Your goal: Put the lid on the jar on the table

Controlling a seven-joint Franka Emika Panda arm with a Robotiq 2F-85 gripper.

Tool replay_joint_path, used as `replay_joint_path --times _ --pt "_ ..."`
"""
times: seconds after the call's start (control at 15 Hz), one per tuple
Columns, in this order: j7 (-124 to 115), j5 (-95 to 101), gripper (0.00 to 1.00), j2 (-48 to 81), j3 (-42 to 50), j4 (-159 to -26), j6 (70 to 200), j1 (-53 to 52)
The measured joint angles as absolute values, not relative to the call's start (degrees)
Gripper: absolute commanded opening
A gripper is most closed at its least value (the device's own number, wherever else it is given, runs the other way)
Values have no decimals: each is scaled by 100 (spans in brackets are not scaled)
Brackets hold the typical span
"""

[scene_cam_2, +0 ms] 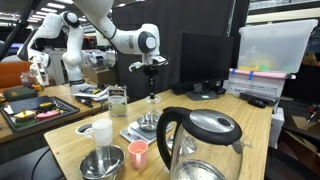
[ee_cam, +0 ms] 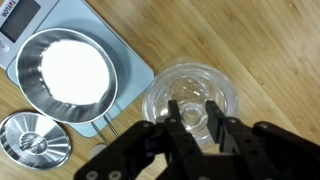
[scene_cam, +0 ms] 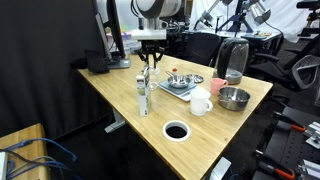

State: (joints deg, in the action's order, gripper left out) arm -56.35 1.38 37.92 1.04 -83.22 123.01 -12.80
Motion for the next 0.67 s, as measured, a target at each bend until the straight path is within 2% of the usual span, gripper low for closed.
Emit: replay_joint_path --times 0.07,0.13,0.2,0.4,0.47,0.6,0.67 --pt "-5635 138 48 3803 107 -8303 12296 -1280" --pt "-5635 138 57 3810 113 -8292 12289 -1279" --pt "-5635 138 37 3814 120 -8287 12273 -1279" --pt "-5635 139 57 3835 135 -8285 12263 -1278" --pt "-5635 139 82 3836 135 -8284 12260 -1278" --pt "-5635 139 87 3836 135 -8283 12259 -1279" --pt "-5635 139 95 3833 134 -8283 12269 -1281"
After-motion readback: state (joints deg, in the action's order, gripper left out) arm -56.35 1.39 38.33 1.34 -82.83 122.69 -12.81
